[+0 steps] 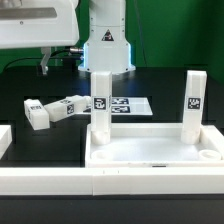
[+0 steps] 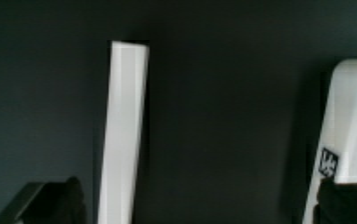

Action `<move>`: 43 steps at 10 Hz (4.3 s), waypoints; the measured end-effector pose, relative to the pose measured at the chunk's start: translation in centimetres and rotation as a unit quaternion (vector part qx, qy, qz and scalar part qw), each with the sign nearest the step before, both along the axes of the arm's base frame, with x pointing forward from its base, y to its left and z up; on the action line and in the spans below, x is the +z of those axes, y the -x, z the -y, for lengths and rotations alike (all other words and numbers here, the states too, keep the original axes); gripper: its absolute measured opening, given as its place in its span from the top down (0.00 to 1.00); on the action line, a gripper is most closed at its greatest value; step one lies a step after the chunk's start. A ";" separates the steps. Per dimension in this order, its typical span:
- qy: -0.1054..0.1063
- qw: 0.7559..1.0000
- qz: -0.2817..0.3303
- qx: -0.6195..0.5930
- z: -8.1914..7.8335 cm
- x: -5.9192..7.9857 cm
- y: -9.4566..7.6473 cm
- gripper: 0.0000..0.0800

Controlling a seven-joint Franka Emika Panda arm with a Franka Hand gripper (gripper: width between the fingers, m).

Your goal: Assemble desk

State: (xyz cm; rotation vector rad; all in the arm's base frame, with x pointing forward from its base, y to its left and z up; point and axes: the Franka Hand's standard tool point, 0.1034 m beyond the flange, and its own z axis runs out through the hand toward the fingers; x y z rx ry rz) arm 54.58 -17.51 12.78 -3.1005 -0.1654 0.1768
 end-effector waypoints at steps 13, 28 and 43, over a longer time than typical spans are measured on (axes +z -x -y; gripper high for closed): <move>-0.027 0.957 -0.100 -0.272 1.5 -5.4 9.6 0.19; -0.082 0.865 -0.404 -0.287 -2.3 -8.5 14.0 0.19; -0.074 0.870 -0.400 -0.278 -3.5 -10.3 14.8 0.90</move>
Offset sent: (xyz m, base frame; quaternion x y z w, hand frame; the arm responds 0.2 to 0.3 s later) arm -0.0676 -0.0358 -0.0143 0.0205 -0.0364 0.2317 0.9719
